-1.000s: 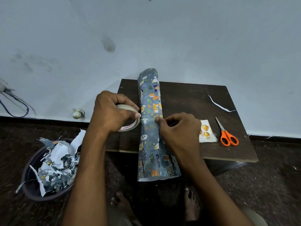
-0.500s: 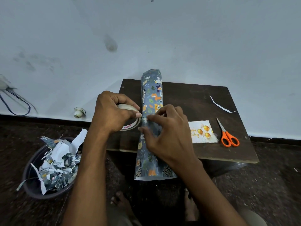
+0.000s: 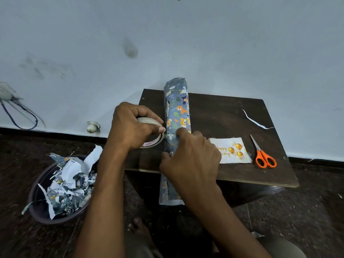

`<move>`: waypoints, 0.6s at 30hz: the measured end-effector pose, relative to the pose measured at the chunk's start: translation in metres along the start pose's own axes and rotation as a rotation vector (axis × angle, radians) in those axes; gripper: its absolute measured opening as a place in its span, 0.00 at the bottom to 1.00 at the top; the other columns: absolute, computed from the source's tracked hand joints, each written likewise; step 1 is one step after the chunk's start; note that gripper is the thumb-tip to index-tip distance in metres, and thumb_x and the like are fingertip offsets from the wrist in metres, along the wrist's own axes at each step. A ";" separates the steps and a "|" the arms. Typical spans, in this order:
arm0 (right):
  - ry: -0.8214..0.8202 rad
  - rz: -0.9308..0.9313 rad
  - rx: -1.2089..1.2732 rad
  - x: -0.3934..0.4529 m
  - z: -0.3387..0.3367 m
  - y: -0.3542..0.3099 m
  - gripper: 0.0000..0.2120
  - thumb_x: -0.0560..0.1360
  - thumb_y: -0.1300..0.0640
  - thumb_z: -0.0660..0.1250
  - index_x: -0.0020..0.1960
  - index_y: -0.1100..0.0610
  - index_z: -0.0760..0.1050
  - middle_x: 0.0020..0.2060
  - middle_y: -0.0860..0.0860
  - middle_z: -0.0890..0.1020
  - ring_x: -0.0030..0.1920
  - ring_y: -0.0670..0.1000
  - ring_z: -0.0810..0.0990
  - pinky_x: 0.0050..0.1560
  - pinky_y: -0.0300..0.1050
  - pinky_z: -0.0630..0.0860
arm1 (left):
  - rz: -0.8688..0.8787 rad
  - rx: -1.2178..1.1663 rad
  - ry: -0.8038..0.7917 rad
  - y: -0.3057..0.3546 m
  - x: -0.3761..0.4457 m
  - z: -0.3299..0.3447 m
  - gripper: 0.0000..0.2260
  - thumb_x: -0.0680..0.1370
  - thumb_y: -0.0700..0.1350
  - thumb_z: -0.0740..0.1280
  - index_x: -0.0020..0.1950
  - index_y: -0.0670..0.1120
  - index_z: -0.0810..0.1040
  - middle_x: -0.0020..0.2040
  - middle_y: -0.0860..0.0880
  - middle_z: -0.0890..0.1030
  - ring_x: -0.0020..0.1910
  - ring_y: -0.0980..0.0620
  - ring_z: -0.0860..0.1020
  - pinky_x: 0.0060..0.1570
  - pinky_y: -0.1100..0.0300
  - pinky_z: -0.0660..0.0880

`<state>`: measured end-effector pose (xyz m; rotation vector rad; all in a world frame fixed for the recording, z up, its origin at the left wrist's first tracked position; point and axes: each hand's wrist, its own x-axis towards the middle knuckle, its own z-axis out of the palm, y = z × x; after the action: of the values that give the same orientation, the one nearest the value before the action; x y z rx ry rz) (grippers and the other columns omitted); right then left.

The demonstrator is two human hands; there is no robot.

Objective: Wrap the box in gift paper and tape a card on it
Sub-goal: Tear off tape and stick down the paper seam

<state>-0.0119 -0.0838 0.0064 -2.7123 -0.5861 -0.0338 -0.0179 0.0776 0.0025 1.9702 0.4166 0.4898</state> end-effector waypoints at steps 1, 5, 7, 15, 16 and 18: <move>0.002 -0.008 -0.010 0.002 -0.001 0.002 0.28 0.71 0.40 0.70 0.67 0.48 0.70 0.57 0.53 0.78 0.56 0.57 0.78 0.54 0.51 0.69 | 0.003 -0.005 -0.005 0.001 0.000 0.000 0.09 0.63 0.38 0.82 0.36 0.49 0.87 0.32 0.52 0.84 0.34 0.53 0.82 0.38 0.59 0.76; 0.018 -0.054 0.012 0.017 -0.009 0.019 0.27 0.65 0.46 0.73 0.62 0.49 0.75 0.51 0.51 0.81 0.51 0.57 0.80 0.52 0.51 0.67 | 0.012 -0.021 -0.026 0.006 -0.001 0.006 0.08 0.62 0.40 0.82 0.37 0.47 0.87 0.34 0.52 0.85 0.36 0.53 0.84 0.39 0.59 0.78; 0.012 -0.102 0.050 0.027 -0.015 0.032 0.23 0.61 0.49 0.74 0.56 0.49 0.79 0.45 0.50 0.83 0.47 0.58 0.81 0.47 0.49 0.67 | 0.025 -0.013 -0.027 0.007 0.000 0.010 0.09 0.59 0.46 0.80 0.38 0.47 0.87 0.35 0.51 0.86 0.38 0.51 0.84 0.42 0.56 0.81; 0.133 -0.144 0.094 0.040 -0.019 0.062 0.25 0.60 0.41 0.65 0.54 0.49 0.83 0.44 0.49 0.85 0.46 0.58 0.82 0.49 0.49 0.70 | 0.042 0.040 -0.017 0.010 -0.001 0.026 0.08 0.62 0.50 0.78 0.39 0.51 0.87 0.36 0.55 0.86 0.38 0.55 0.84 0.43 0.54 0.82; 0.144 -0.155 0.052 0.040 -0.015 0.059 0.25 0.60 0.40 0.65 0.53 0.49 0.82 0.43 0.49 0.84 0.46 0.58 0.81 0.48 0.48 0.66 | 0.037 0.049 -0.008 0.010 -0.001 0.027 0.08 0.61 0.50 0.77 0.38 0.51 0.87 0.36 0.56 0.85 0.38 0.55 0.84 0.44 0.53 0.82; 0.143 -0.156 -0.013 0.041 -0.007 0.054 0.24 0.63 0.38 0.68 0.54 0.50 0.80 0.46 0.48 0.83 0.48 0.56 0.80 0.48 0.47 0.60 | 0.023 0.058 0.004 0.009 -0.002 0.029 0.07 0.61 0.51 0.77 0.37 0.52 0.87 0.36 0.56 0.85 0.39 0.55 0.84 0.45 0.52 0.82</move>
<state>0.0473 -0.1161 -0.0013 -2.6426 -0.7546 -0.2706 -0.0042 0.0506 -0.0007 2.0326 0.4153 0.5013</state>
